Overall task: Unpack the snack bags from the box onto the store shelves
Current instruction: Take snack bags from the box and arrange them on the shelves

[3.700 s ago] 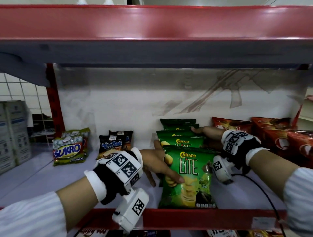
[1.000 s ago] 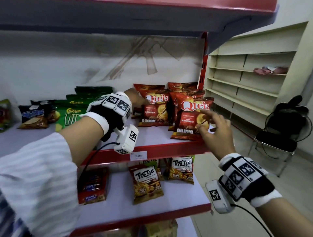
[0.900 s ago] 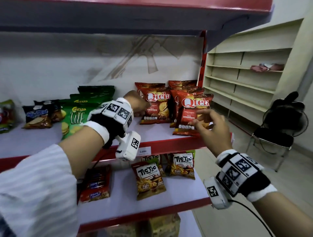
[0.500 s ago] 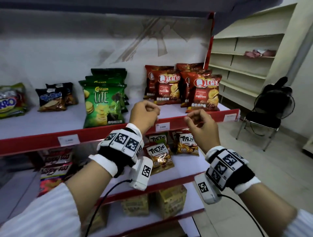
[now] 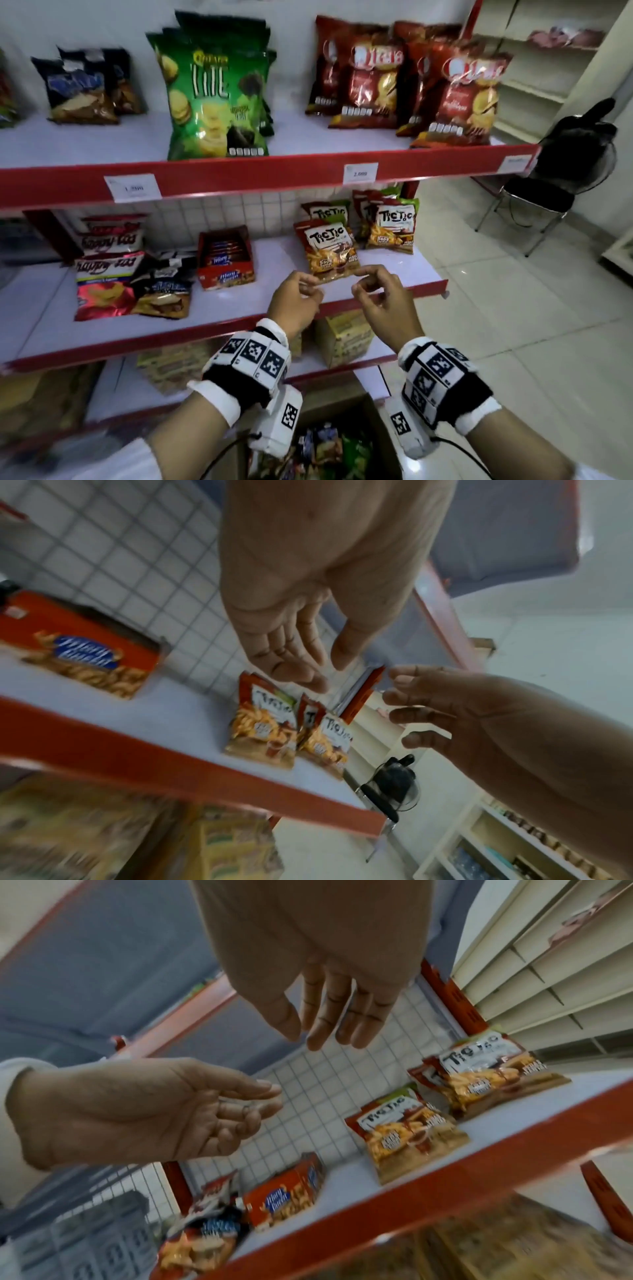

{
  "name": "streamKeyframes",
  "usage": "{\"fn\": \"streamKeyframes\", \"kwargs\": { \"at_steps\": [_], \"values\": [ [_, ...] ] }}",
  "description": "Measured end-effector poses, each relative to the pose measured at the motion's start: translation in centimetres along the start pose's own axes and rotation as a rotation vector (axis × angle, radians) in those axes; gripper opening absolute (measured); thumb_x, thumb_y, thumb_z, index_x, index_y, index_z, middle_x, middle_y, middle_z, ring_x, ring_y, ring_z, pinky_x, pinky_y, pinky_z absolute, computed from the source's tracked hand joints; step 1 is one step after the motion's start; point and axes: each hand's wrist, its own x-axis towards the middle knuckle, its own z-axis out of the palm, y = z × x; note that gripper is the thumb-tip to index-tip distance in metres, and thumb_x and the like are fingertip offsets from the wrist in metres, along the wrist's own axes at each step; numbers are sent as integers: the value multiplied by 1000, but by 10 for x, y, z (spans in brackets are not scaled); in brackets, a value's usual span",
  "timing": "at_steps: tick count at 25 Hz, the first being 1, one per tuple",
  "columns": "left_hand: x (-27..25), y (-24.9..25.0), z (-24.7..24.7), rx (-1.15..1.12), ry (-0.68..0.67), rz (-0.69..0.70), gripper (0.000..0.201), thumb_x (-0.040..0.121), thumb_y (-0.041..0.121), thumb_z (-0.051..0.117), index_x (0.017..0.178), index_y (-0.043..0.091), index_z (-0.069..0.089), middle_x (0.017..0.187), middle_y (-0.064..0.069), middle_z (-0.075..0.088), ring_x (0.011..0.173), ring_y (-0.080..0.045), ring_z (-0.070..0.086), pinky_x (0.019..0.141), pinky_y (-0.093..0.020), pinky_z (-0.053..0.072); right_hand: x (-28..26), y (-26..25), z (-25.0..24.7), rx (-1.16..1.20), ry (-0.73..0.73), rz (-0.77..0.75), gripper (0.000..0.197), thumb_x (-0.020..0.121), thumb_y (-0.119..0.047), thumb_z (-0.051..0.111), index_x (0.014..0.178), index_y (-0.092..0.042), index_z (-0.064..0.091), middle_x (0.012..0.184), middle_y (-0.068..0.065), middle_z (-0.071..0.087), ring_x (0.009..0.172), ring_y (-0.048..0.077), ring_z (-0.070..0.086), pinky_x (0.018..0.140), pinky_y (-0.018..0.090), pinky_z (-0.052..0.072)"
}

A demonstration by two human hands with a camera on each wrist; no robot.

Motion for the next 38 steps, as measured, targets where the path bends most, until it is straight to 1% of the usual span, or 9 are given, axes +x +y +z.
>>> {"fn": "streamKeyframes", "kwargs": {
  "at_steps": [5, 8, 10, 15, 19, 23, 28, 33, 38],
  "values": [
    [15, -101, 38, -48, 19, -246, 13, 91, 5, 57, 100, 12, 50, 78, -2, 55, 62, -18, 54, 51, -20, 47, -23, 91, 46, -73, -253, 160, 24, 87, -8, 60, 107, -20, 59, 85, -7, 61, 88, 15, 58, 73, 23, 43],
    [17, -157, 55, -5, 14, -334, 11, 91, 5, 56, 97, 11, 50, 83, -1, 55, 73, -21, 57, 61, -24, 50, -40, 144, 71, -103, -392, 238, 31, 87, -5, 58, 110, -26, 59, 92, 0, 61, 89, 13, 58, 75, 15, 43],
    [19, -201, 66, 41, 15, -403, 9, 92, 8, 57, 96, 14, 51, 78, 5, 55, 68, -18, 58, 58, -21, 49, -52, 185, 92, -166, -489, 253, 32, 87, -8, 58, 112, -30, 59, 94, 0, 60, 87, 9, 54, 75, 13, 41],
    [25, -322, 91, 8, 29, -488, 6, 93, 3, 53, 97, 7, 52, 76, -1, 55, 58, -15, 52, 47, -15, 45, -88, 295, 155, -314, -727, 260, 25, 91, -13, 55, 112, -21, 65, 107, 0, 68, 105, 18, 56, 95, 25, 41],
    [30, -437, 117, 67, -45, -538, 9, 93, 3, 52, 98, 7, 58, 85, -7, 61, 63, -17, 56, 55, -22, 43, -112, 403, 206, -453, -939, 212, 26, 94, -16, 51, 117, -17, 64, 114, 4, 68, 105, 20, 61, 78, 14, 35],
    [41, -527, 158, 59, -216, -634, 19, 96, 7, 47, 80, 14, 53, 83, -3, 60, 60, -14, 55, 54, -24, 39, -129, 517, 257, -742, -1160, 301, 36, 95, -28, 52, 127, -13, 59, 129, 10, 60, 116, 25, 56, 94, 26, 42],
    [62, -601, 204, 239, -416, -502, 25, 97, 21, 51, 111, 2, 59, 97, -8, 61, 68, -11, 58, 59, -21, 44, -152, 631, 304, -951, -1167, 335, 56, 91, -37, 59, 132, 1, 49, 131, 20, 56, 117, 33, 55, 97, 40, 47],
    [71, -615, 213, 354, -458, -400, 28, 97, 31, 49, 106, 6, 59, 102, -7, 63, 91, -19, 60, 69, -24, 47, -155, 645, 315, -983, -1128, 236, 48, 82, -42, 69, 112, -6, 64, 115, 12, 66, 103, 26, 62, 84, 32, 49],
    [44, -599, 187, 491, -489, -208, 50, 88, 54, 50, 110, 12, 61, 112, -10, 67, 101, -21, 64, 95, -36, 50, -156, 572, 269, -593, -1023, 216, 20, 77, -31, 77, 91, -21, 68, 90, -2, 71, 84, 16, 66, 75, 28, 53]
  ]
}}
